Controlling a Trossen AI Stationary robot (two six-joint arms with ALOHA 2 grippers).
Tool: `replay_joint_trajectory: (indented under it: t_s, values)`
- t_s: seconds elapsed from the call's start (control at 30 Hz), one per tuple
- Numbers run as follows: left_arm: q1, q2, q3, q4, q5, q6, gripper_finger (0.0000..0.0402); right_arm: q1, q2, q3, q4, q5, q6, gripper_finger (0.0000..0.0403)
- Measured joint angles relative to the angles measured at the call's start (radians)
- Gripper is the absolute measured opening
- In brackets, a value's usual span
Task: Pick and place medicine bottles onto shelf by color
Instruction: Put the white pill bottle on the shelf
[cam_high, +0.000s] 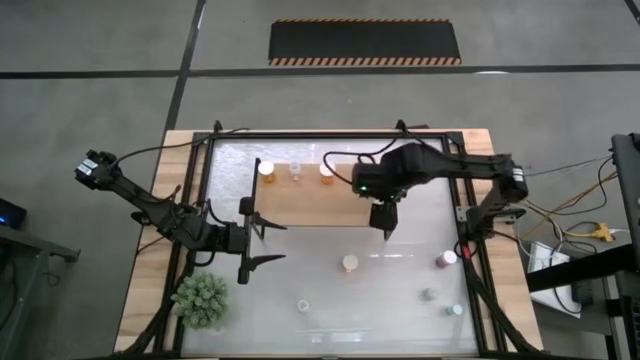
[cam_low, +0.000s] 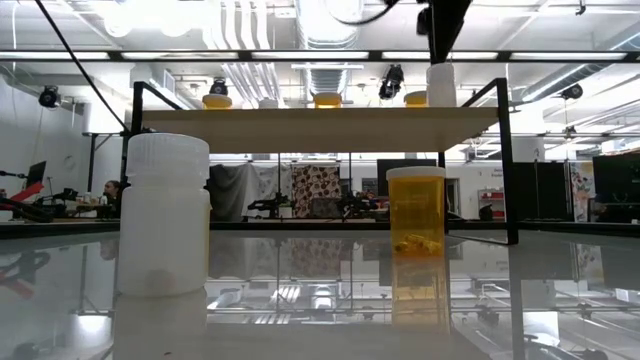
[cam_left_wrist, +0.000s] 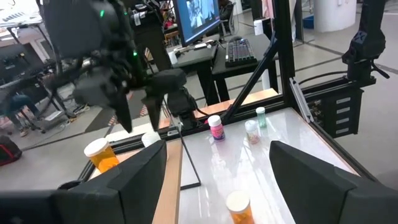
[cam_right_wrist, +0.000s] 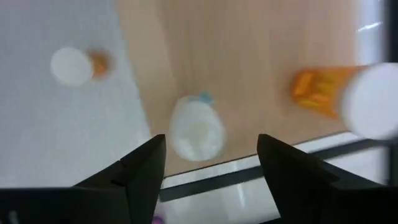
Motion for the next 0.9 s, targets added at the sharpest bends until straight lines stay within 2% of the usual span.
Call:
replay_joint_trajectory:
  t_s: [0.13, 0.33, 0.53, 0.77, 0.9]
  values:
    - [0.0, 0.0, 0.0, 0.004, 0.0, -0.002, 0.0267, 0.06, -0.102, -0.082, 0.122, 0.114, 0.02, 0.0241]
    - [0.0, 0.0, -0.001, 0.069, 0.0, -0.003, 0.0267, 0.17, -0.287, -0.309, 0.459, 0.201, -0.004, 0.0227]
    - [0.0, 0.008, -0.001, 0.13, 0.003, -0.029, 0.0267, 0.3, -0.485, -0.56, 0.681, 0.4, -0.038, 0.0219]
    - [0.0, 0.089, -0.001, 0.231, 0.004, -0.027, 0.0267, 0.425, -0.678, -0.849, 1.052, 0.418, -0.11, 0.0219]
    - [0.0, 0.148, 0.016, 0.283, 0.004, -0.021, 0.0267, 0.481, -0.723, -0.987, 1.272, 0.421, -0.173, 0.0219]
